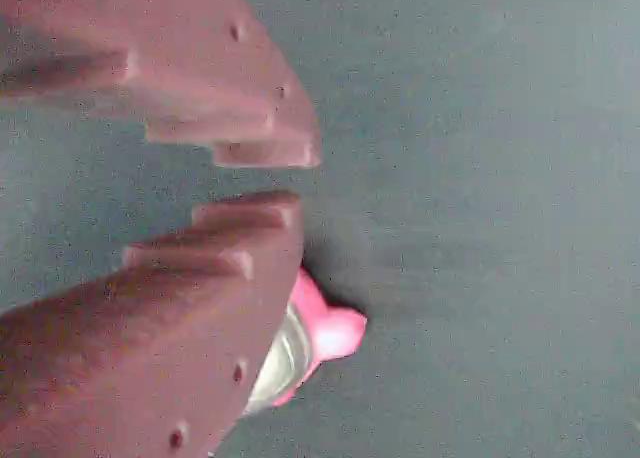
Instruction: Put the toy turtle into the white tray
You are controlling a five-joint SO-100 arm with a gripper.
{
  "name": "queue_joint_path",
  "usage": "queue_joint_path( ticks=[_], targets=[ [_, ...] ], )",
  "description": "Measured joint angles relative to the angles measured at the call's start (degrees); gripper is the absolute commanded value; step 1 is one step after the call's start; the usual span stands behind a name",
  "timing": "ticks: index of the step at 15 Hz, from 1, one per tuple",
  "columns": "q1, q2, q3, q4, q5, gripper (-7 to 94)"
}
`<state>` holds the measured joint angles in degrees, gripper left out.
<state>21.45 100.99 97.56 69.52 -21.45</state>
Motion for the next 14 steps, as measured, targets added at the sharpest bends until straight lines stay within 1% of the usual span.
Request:
queue_joint_path(
  ticks=[2, 6, 10, 14],
  targets=[
    [1.8, -9.2, -11.5, 1.2, -5.5, 0],
    [4.7, -22.0, -24.8, 0.9, -17.4, 0],
    [6.7, -33.5, -41.5, 5.5, -27.0, 0],
    [9.2, -38.4, -48.3, 5.1, -38.4, 0]
  ],
)
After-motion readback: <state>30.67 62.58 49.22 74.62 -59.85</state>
